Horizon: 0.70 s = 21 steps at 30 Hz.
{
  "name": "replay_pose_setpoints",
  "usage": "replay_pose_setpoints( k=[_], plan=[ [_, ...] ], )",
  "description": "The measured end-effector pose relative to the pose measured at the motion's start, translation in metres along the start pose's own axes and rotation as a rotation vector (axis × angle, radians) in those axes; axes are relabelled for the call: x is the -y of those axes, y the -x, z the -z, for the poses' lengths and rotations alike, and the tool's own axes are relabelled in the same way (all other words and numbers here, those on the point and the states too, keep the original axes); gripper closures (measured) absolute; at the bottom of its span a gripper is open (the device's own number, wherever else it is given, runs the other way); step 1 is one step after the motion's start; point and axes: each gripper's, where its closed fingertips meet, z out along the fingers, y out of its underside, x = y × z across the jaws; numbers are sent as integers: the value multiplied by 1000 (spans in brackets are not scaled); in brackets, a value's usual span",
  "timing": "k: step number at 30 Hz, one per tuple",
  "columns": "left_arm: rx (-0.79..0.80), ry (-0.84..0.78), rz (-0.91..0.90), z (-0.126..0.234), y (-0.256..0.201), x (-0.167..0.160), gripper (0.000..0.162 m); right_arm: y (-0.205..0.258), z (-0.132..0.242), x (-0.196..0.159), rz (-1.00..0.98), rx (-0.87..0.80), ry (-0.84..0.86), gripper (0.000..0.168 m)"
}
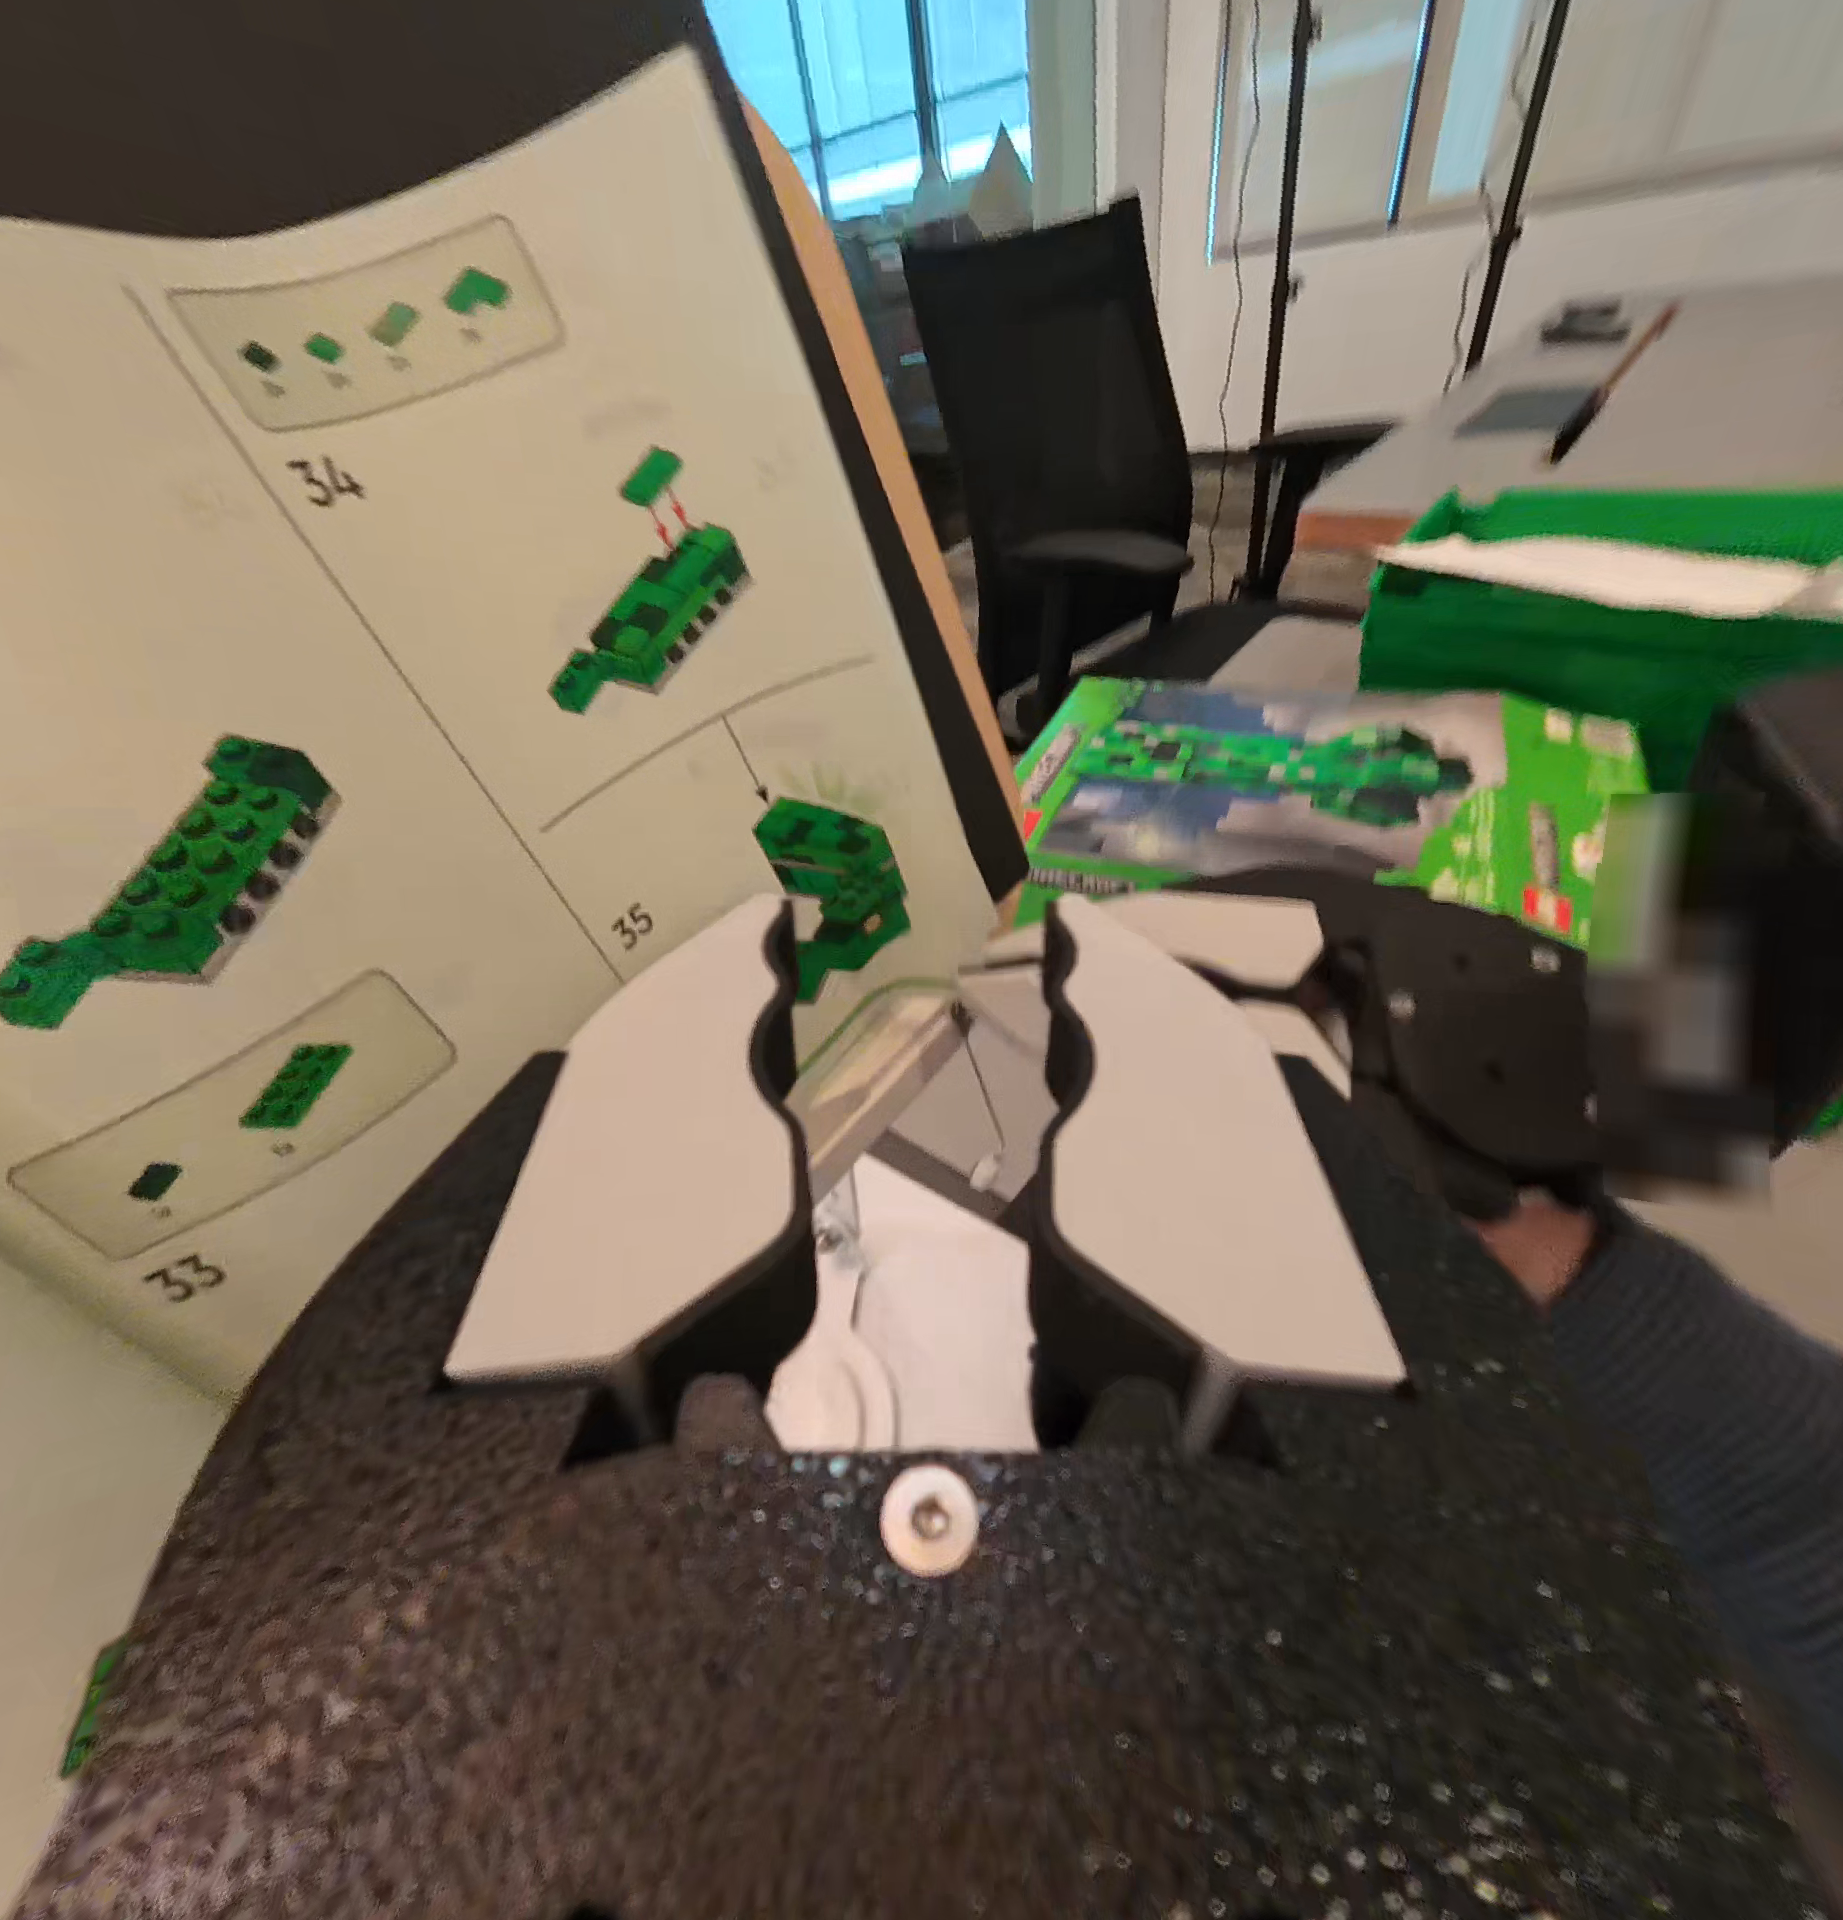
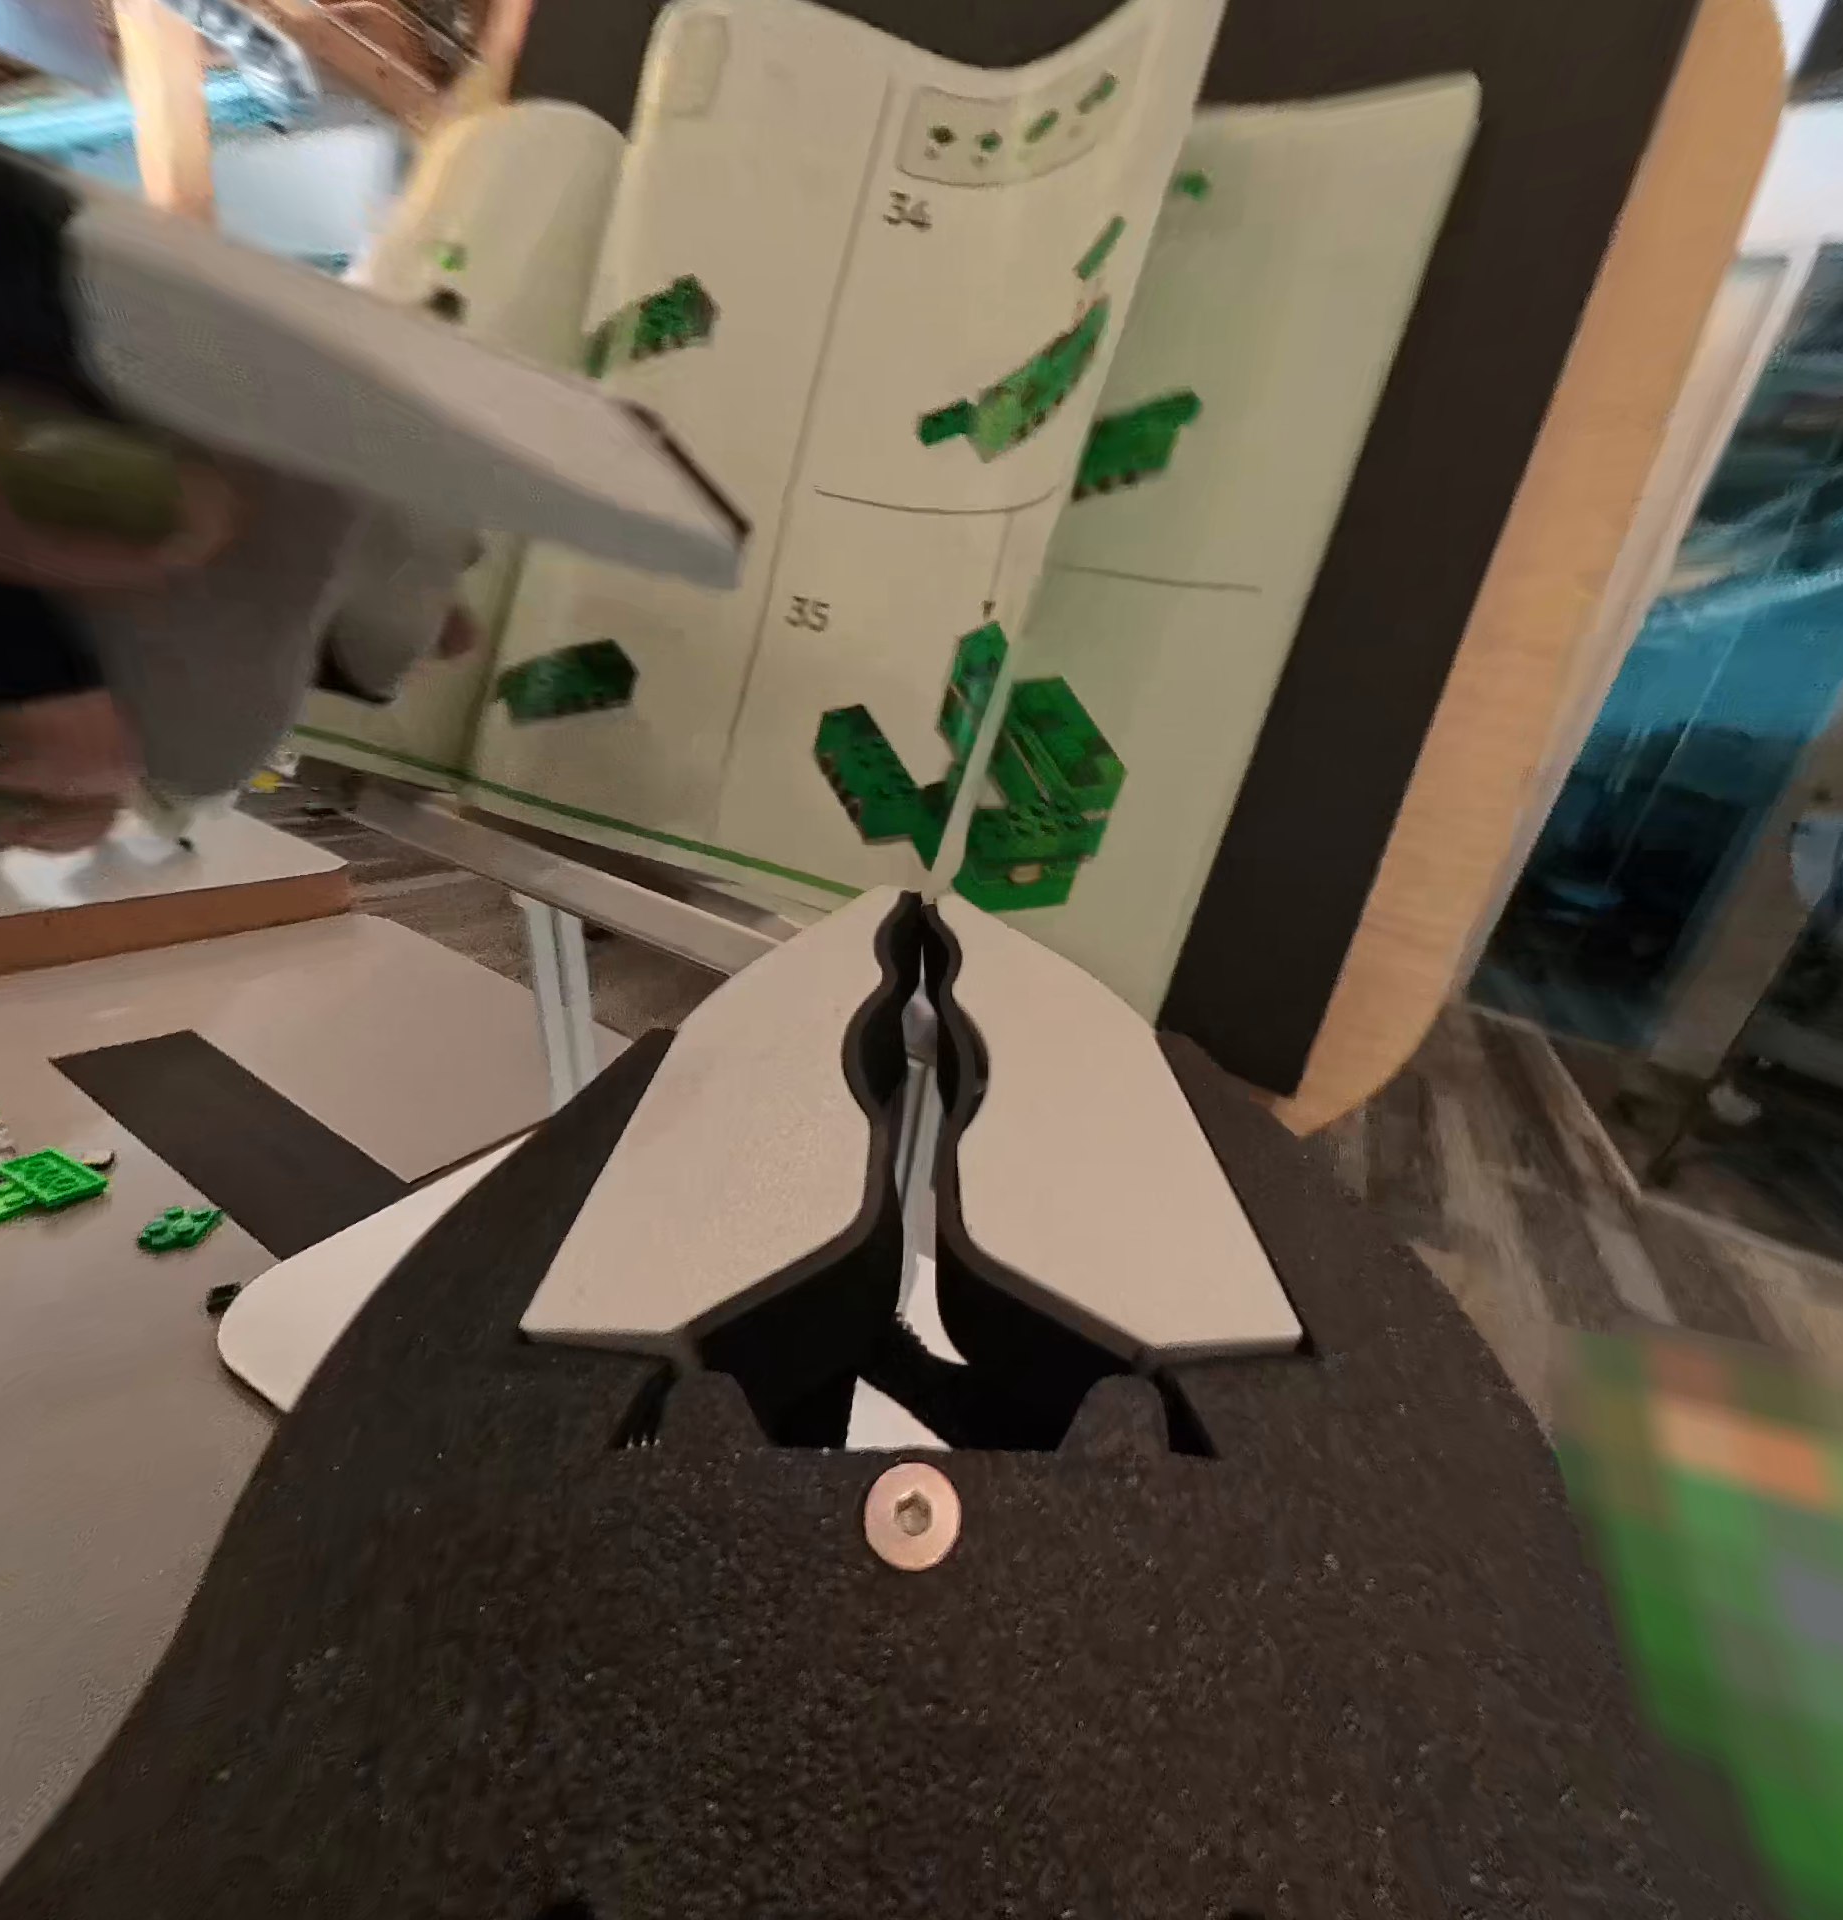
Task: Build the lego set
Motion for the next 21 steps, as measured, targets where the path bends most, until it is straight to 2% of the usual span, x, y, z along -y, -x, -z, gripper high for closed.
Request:
replay_pose_setpoints(
  k=[2,9,11,14,18,19,21],
  plan=[
    [14,-34,44,-1,3,11,109,10,1,9,47,40,-47,168],
    [15,-30,-16,-7,-6,23,107,37,8,25,197,156,-128,168],
    [45,-31,-55,-5,-5,24,115,51,12,30,230,227,-167,168],
    [90,21,-123,-2,-2,16,134,69,19,37,165,369,-207,168],
    [176,-33,-266,11,3,22,153,75,22,42,118,423,-210,168],
    [196,-35,-276,15,7,23,158,75,23,44,91,441,-206,164],
    [232,-55,-272,29,18,26,162,71,26,47,23,465,-206,146]
  ],
)
